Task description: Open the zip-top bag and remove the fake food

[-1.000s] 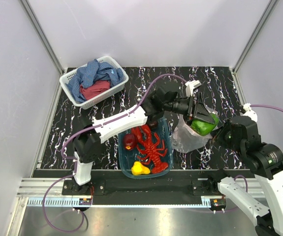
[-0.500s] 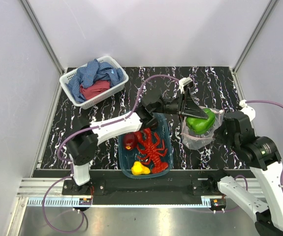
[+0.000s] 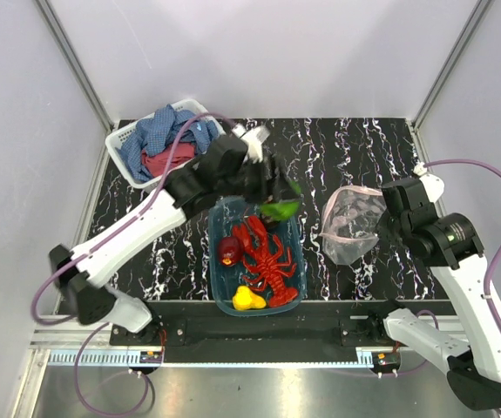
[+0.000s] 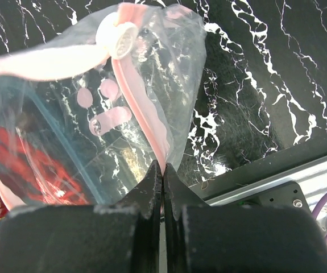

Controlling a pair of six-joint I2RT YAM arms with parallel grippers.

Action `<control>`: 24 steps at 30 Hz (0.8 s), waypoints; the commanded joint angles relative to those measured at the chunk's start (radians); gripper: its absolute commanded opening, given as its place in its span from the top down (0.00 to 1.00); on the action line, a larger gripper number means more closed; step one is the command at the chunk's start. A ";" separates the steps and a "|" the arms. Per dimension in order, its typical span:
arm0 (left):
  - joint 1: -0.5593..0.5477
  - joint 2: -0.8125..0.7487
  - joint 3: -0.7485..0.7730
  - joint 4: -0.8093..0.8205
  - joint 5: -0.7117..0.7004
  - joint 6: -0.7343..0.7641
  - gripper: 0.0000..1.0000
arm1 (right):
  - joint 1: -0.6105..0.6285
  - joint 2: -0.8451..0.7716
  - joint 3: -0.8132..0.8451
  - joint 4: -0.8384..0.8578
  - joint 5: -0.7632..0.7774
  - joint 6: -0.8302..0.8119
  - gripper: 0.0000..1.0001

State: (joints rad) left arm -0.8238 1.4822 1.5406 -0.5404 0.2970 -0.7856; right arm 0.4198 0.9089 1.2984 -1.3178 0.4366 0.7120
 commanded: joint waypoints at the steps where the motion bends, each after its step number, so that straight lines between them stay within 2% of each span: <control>1: 0.009 -0.076 -0.146 -0.199 -0.366 0.134 1.00 | 0.004 0.039 0.084 -0.009 0.040 -0.028 1.00; 7: 0.048 0.055 -0.139 -0.262 -0.478 0.172 1.00 | 0.004 0.094 0.180 -0.004 -0.067 -0.112 1.00; 13: 0.055 0.265 -0.068 -0.270 -0.548 0.223 1.00 | 0.004 0.094 0.170 -0.009 -0.124 -0.089 1.00; 15: 0.057 0.322 -0.037 -0.262 -0.556 0.238 0.97 | 0.004 0.105 0.176 -0.021 -0.130 -0.085 1.00; 16: 0.057 0.337 -0.030 -0.259 -0.571 0.250 0.85 | 0.004 0.113 0.202 -0.038 -0.110 -0.079 1.00; 18: 0.058 0.369 -0.011 -0.262 -0.578 0.264 0.71 | 0.004 0.143 0.258 -0.096 -0.055 -0.085 1.00; 19: 0.058 0.374 -0.010 -0.263 -0.582 0.272 0.53 | 0.004 0.150 0.280 -0.118 -0.036 -0.092 1.00; 20: 0.058 0.369 -0.011 -0.265 -0.587 0.273 0.44 | 0.004 0.160 0.301 -0.139 -0.003 -0.095 1.00; 24: 0.058 0.319 -0.045 -0.260 -0.572 0.284 0.18 | 0.002 0.151 0.401 -0.262 0.062 -0.106 1.00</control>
State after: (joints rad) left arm -0.7712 1.8717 1.4731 -0.8185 -0.2394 -0.5385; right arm 0.4202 1.0828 1.5959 -1.3582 0.3866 0.6231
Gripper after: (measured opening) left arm 0.736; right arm 0.009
